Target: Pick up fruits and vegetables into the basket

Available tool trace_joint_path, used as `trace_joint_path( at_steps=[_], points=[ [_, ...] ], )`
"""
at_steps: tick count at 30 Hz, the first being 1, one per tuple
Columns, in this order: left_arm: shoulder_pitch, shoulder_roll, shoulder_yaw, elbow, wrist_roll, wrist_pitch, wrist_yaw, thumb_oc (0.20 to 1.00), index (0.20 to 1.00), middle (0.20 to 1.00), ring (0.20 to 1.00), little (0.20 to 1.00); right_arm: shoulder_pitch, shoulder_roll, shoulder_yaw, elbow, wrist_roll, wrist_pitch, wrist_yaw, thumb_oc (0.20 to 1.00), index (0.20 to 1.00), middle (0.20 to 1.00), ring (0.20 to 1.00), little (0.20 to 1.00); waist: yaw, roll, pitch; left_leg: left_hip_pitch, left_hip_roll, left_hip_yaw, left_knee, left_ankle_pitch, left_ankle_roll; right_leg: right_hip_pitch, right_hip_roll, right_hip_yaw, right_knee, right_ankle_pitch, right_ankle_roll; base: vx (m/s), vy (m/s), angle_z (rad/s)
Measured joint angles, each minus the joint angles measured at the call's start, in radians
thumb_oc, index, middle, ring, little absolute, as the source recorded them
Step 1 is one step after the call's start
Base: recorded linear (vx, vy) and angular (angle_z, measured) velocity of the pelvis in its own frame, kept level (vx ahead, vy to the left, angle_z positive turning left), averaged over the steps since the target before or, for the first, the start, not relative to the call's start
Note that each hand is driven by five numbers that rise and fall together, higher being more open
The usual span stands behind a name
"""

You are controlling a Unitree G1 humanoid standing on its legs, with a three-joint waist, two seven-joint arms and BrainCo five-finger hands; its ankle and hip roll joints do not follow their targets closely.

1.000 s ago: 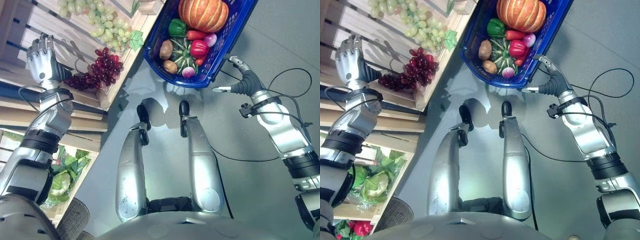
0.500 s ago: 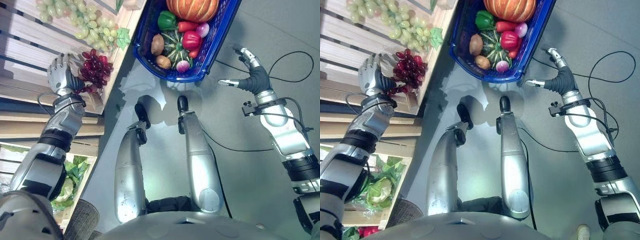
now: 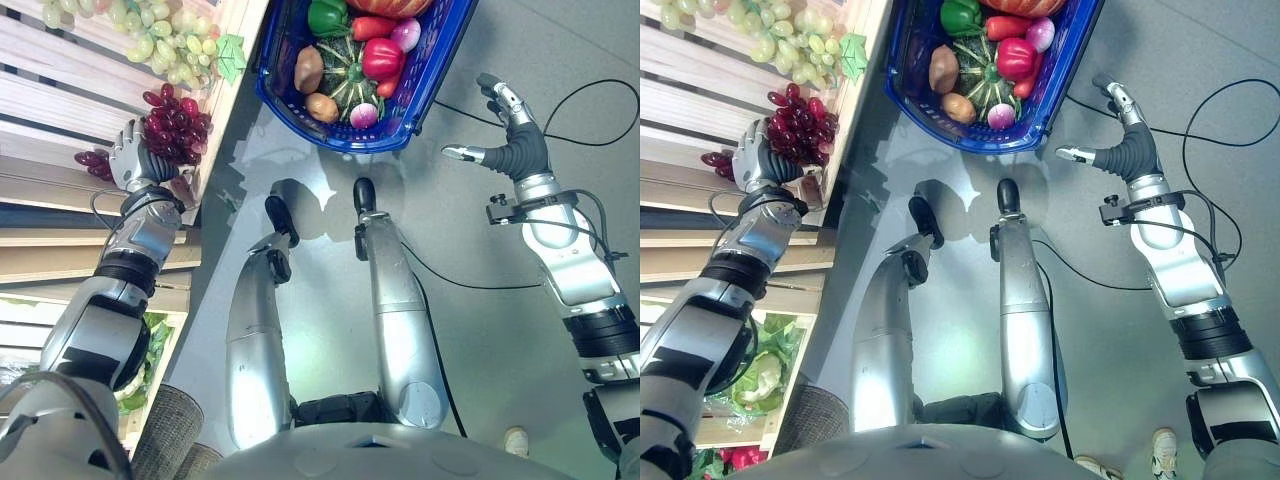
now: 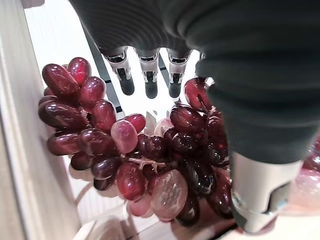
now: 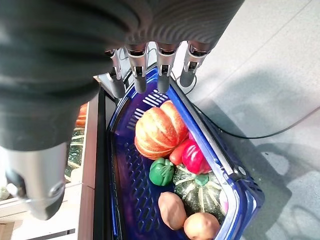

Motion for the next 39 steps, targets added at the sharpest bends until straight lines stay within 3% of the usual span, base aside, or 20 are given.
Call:
trace_joint_path(
  at_steps=[6, 17, 29, 31, 39],
  points=[
    [-0.056, 0.0, -0.002, 0.037, 0.001, 0.077, 0.033, 1.0, 1.0, 1.0, 1.0, 1.0, -0.011, -0.003, 0.001, 0.005, 0.0, -0.008, -0.007, 1.0, 1.0, 1.0, 1.0, 1.0, -0.009, 0.0, 0.0, -0.042, 0.001, -0.002, 0.017, -0.001, 0.001, -0.039, 0.0, 0.0, 0.011, 0.0, 0.0, 0.0, 0.0, 0.0],
    [-0.101, 0.0, -0.028, 0.079, 0.074, 0.142, 0.042, 1.0, 1.0, 1.0, 1.0, 1.0, -0.064, -0.003, 0.024, 0.041, 0.01, -0.021, -0.033, 1.0, 1.0, 1.0, 1.0, 1.0, -0.021, 0.0, 0.0, -0.081, 0.007, -0.002, 0.035, -0.005, 0.002, -0.078, 0.004, 0.004, 0.021, -0.001, 0.004, 0.0, 0.0, -0.01],
    [-0.086, -0.001, -0.026, 0.103, 0.039, 0.088, 0.069, 1.0, 1.0, 1.0, 1.0, 1.0, -0.082, -0.003, 0.029, 0.046, 0.01, -0.04, -0.049, 1.0, 1.0, 1.0, 1.0, 1.0, -0.008, -0.001, -0.001, -0.089, 0.009, -0.008, 0.032, -0.009, -0.004, -0.092, 0.019, 0.013, 0.017, -0.001, 0.003, 0.0, -0.004, -0.02],
    [-0.087, -0.001, -0.023, 0.111, 0.02, 0.068, 0.069, 0.2, 0.2, 0.2, 0.2, 0.2, -0.085, -0.003, 0.029, 0.046, 0.01, -0.04, -0.049, 1.0, 1.0, 1.0, 1.0, 1.0, -0.006, -0.001, -0.001, -0.089, 0.009, -0.013, 0.031, -0.01, -0.006, -0.092, 0.02, 0.013, 0.017, -0.001, 0.003, -0.01, 0.004, -0.04],
    [-0.097, 0.003, 0.009, 0.124, -0.083, -0.018, 0.03, 0.2, 0.2, 0.2, 0.2, 0.2, -0.096, -0.004, 0.033, 0.046, 0.01, -0.035, -0.05, 1.0, 1.0, 1.0, 1.0, 1.0, -0.006, -0.001, -0.002, -0.091, 0.008, -0.023, 0.031, -0.011, -0.012, -0.094, 0.023, 0.012, 0.016, -0.001, 0.003, 0.0, 0.0, 0.0]
  ],
)
